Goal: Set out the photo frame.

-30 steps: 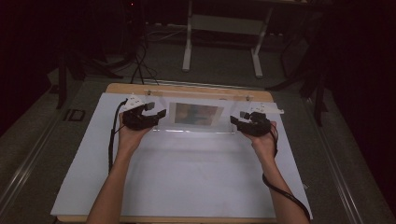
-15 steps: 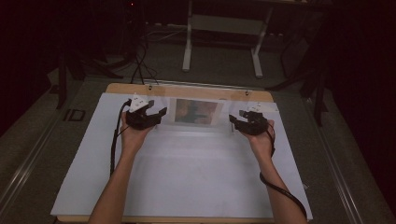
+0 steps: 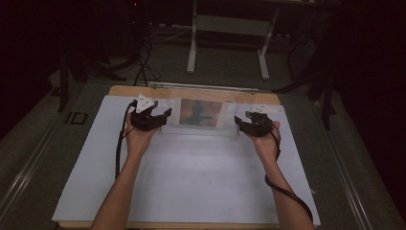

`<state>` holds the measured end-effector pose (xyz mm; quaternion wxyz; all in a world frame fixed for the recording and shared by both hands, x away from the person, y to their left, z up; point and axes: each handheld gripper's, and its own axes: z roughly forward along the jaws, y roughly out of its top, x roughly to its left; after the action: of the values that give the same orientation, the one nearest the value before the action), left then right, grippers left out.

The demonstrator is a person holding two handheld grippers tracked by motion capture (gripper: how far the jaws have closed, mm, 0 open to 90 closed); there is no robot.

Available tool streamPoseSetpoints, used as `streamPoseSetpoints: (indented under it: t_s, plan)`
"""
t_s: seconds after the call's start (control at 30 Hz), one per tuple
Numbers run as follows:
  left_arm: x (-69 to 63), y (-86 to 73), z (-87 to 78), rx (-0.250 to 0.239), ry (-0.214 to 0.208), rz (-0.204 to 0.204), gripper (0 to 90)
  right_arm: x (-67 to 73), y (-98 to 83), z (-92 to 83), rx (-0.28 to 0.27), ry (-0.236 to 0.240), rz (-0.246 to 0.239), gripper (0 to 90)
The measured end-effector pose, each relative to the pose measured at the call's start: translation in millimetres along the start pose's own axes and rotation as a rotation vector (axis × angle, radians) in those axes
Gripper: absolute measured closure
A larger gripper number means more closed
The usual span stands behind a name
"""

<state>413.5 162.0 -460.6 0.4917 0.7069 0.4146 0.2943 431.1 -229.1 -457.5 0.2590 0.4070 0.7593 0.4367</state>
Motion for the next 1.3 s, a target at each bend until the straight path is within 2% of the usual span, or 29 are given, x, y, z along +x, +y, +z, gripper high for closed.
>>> streamPoseSetpoints:
  t_s: [0.3, 0.7, 1.03, 1.3]
  plan:
    - [0.5, 3.4, 2.2, 0.019, 0.004, -0.021, 35.5, -1.2, 2.9, 2.4, 0.012, -0.001, 0.018, 44.5]
    - [-1.8, 5.3, -1.9, 0.041, 0.002, -0.028, 35.4, 0.6, 3.9, -0.3, 0.027, -0.003, 0.019, 44.5]
    - [-7.7, 5.4, -6.4, 0.047, -0.004, -0.039, 35.3, 1.2, 1.0, -7.8, 0.032, 0.004, 0.025, 44.6]
    - [-12.2, 6.9, -15.9, 0.054, -0.005, -0.040, 35.3, 6.3, -0.1, -16.8, 0.044, 0.006, 0.036, 44.6]
